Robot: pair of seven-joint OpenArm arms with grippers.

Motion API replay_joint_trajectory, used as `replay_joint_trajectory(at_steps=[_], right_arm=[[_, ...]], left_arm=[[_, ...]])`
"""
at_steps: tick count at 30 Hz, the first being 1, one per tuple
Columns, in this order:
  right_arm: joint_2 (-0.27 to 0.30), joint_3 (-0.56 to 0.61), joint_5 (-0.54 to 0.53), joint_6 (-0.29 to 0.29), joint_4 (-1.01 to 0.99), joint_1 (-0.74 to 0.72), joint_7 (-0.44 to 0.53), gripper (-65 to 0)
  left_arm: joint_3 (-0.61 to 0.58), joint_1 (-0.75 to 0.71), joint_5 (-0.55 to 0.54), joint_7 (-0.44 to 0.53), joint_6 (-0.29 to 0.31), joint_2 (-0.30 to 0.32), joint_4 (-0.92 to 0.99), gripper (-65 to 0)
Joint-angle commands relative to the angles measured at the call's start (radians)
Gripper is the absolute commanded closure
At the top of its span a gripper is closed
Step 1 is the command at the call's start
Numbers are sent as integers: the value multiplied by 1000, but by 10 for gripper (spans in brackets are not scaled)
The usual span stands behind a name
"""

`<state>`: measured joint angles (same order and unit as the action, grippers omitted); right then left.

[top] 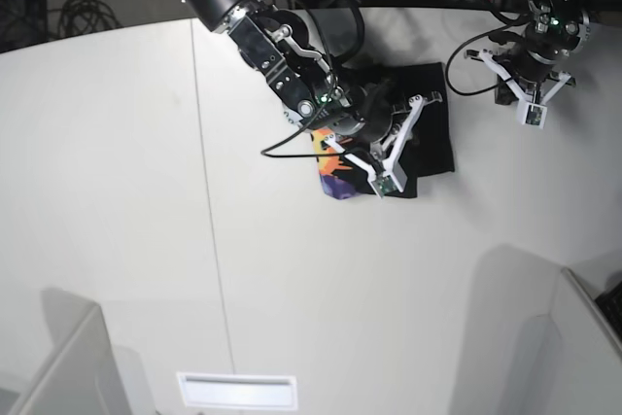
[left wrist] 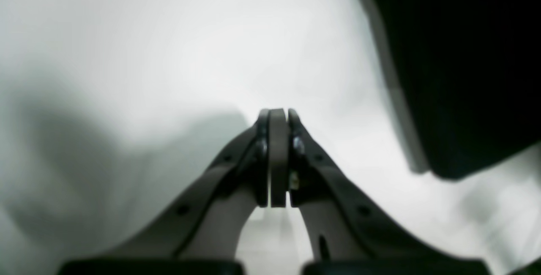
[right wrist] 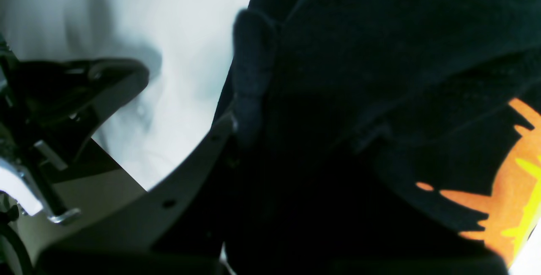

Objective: Fold the T-shirt properly
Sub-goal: 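Fold the held end over toward the left gripper and lay it down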

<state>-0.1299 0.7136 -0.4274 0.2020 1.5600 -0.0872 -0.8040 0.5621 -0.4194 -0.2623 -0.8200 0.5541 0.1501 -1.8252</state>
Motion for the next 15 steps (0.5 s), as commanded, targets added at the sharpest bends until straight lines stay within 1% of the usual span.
replay_joint_trajectory(at_steps=[1,3,5,6,8,9,10,11,12,13,15], right_arm=[[-15,2,-9,-5,17,-15,21,0],[-15,2,-23,-5,15,-15,18,0],[-15,2,-69,-5,13,-15,18,0],[-15,2,-92,-5,6,-16,19,-39],[-15,2,-140,-5,-20,-23,21,-201],[-15,2,-161,-5,-34,-23,21,-279],[-15,1,-176,-5,-40,-23,22,-348],[-15,2,-184,-5,-40,-23,22,-395],[-15,2,-192,-5,-40,-23,25,-428],[-15,4,-192,-5,-37,-23,38,-437],[-15,21,-192,-5,-37,-21,67,-438]], left_arm=[[20,-12,-7,21,5,10,-20,0],[48,-29,-7,21,7,10,-20,0],[74,-45,-7,24,7,10,-20,0],[86,-49,-7,24,8,10,-20,0],[111,-51,-7,24,10,10,-20,0],[125,-60,-7,24,22,10,-20,0],[138,-65,-7,24,48,10,-21,0],[151,-69,-7,23,77,10,-21,0],[167,-69,-7,18,113,10,-21,0],[183,-69,-7,18,142,10,-21,0],[210,-71,-7,17,144,6,-20,0]])
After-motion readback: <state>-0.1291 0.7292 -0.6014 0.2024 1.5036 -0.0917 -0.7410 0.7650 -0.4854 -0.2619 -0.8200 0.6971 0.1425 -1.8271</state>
